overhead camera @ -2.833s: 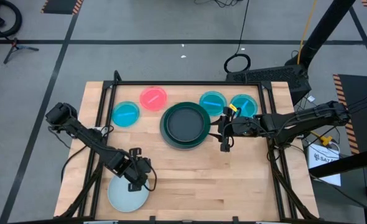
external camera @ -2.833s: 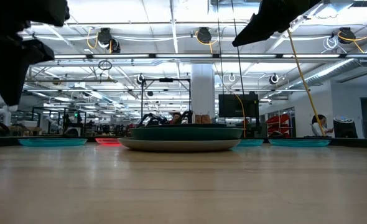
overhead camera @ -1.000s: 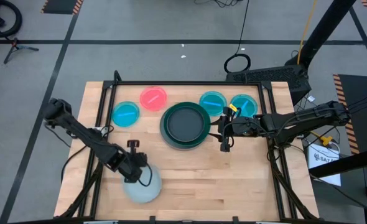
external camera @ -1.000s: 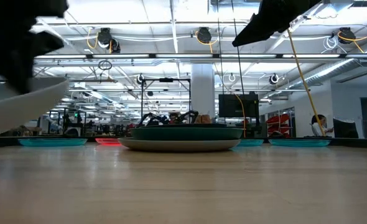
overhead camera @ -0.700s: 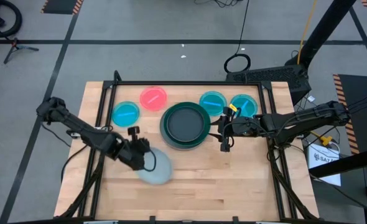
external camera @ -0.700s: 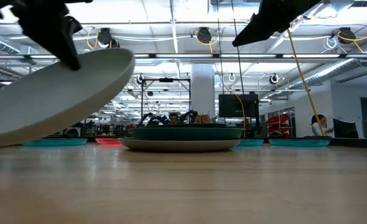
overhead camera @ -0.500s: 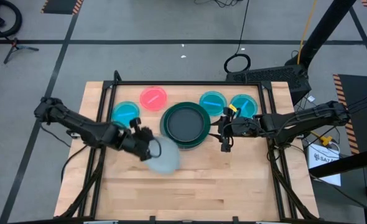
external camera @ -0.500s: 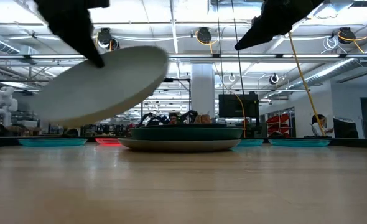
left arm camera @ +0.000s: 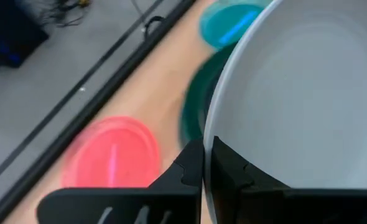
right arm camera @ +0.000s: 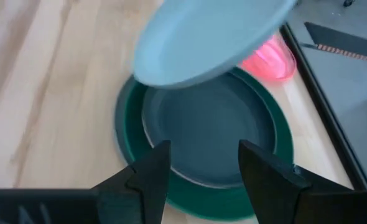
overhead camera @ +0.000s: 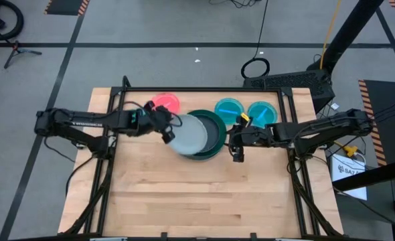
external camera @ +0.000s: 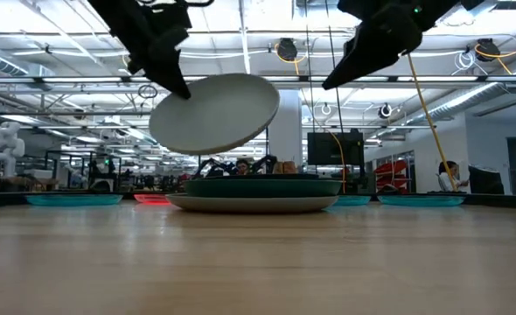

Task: Stack plastic plates
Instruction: Stack the light blue plate on top of the black plate

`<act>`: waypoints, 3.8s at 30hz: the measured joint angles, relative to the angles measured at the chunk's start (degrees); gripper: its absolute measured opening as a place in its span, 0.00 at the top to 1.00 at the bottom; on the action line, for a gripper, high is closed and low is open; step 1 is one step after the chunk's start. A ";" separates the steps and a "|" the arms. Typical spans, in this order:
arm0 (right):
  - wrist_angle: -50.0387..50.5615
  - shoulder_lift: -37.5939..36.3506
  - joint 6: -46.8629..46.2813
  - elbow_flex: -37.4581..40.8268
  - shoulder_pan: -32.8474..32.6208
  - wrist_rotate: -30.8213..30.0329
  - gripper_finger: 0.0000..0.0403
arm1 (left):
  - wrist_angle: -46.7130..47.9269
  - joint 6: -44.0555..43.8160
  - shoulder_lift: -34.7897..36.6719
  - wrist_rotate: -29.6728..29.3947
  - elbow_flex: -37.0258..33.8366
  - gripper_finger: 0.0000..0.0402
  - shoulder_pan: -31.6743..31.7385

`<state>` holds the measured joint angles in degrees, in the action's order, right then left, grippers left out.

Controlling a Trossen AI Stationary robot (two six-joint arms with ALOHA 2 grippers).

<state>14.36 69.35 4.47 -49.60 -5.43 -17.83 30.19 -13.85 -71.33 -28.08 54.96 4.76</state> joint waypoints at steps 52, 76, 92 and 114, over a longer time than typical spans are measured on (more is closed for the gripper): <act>1.80 0.01 0.59 0.00 1.10 0.01 0.55 | -13.70 1.62 -10.70 12.08 0.02 0.72 13.22; 11.79 -0.01 -29.33 0.00 17.29 -3.43 0.55 | -22.21 23.12 -1.32 10.99 -3.79 0.72 10.16; 11.10 5.80 -25.49 -3.11 23.83 5.37 0.55 | -29.88 22.68 13.16 10.93 -10.10 0.72 9.41; -10.93 25.13 -20.91 -3.16 16.20 10.42 0.55 | -27.38 31.05 13.29 11.02 -10.12 0.72 9.46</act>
<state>3.43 94.49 -16.44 -52.77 10.76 -7.41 2.81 17.20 -58.04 -17.06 44.84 14.22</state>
